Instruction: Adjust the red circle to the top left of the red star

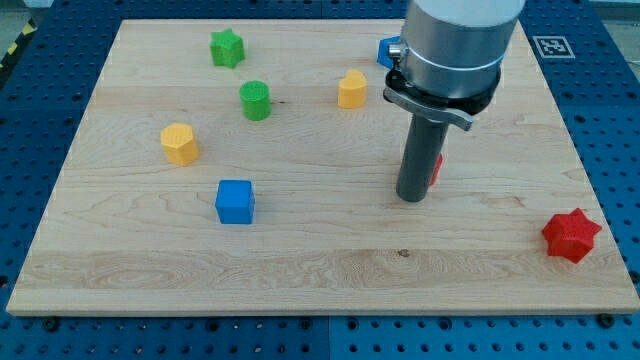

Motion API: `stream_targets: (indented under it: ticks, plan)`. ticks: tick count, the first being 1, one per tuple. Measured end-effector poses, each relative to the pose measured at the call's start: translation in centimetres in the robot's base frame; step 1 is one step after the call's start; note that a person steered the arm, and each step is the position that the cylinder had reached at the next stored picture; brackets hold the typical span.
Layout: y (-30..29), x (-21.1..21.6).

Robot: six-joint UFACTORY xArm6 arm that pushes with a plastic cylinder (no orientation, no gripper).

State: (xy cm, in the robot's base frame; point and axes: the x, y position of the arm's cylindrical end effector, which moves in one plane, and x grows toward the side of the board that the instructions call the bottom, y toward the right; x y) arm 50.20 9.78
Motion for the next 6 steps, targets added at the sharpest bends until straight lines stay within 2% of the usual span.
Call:
stream_targets:
  ticks: [1, 2, 3, 4, 6]
  plan:
    - [-0.2, 0.0]
    - [-3.9, -1.8]
    - [-4.8, -4.4]
    - [-0.8, -5.2]
    - [-0.3, -6.1]
